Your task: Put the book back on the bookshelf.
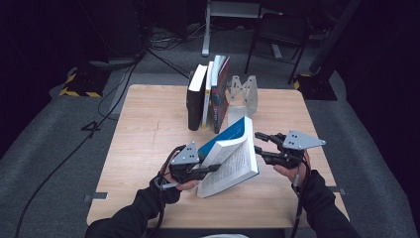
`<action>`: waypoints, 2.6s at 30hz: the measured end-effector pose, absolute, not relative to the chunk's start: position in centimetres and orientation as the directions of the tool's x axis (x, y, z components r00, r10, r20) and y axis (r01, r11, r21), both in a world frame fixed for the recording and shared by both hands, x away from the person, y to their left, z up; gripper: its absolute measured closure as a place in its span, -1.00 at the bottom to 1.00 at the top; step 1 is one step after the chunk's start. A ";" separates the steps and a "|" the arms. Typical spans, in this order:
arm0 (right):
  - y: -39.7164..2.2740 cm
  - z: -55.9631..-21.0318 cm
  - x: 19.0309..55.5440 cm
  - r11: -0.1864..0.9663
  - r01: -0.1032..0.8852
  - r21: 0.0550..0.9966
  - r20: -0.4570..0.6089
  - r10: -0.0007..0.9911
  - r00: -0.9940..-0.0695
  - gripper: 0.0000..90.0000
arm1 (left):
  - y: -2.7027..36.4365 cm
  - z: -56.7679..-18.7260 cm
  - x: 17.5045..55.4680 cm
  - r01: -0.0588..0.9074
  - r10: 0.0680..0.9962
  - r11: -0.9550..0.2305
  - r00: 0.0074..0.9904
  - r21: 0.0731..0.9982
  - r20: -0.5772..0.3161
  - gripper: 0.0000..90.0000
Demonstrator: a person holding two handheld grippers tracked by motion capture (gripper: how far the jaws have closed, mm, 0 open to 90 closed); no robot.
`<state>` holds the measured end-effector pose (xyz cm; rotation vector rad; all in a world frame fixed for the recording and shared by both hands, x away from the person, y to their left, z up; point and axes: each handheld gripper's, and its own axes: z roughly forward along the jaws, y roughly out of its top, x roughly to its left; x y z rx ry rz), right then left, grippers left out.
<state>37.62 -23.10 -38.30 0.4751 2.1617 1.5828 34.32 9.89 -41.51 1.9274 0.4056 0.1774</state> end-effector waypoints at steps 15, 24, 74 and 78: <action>-16.7 -35.2 36.3 0.329 -0.070 0.942 -0.218 0.439 -0.872 0.06 | 14.1 -42.3 32.3 0.236 0.483 -0.279 0.872 0.931 -0.076 0.53; -14.1 -36.9 36.3 0.379 -0.043 0.924 -0.200 0.386 -0.900 -0.09 | 14.9 -43.9 32.0 0.289 0.546 -0.335 0.835 0.897 -0.065 0.26; -21.0 -41.6 35.2 0.417 0.076 0.906 -0.140 0.463 -0.875 -0.02 | 8.0 -46.3 33.6 0.195 0.374 -0.499 0.927 0.845 0.007 0.16; -21.0 -42.4 35.6 0.420 0.101 0.902 -0.122 0.472 -0.873 -0.04 | 6.9 -47.1 32.8 0.208 0.371 -0.522 0.929 0.827 0.001 -0.13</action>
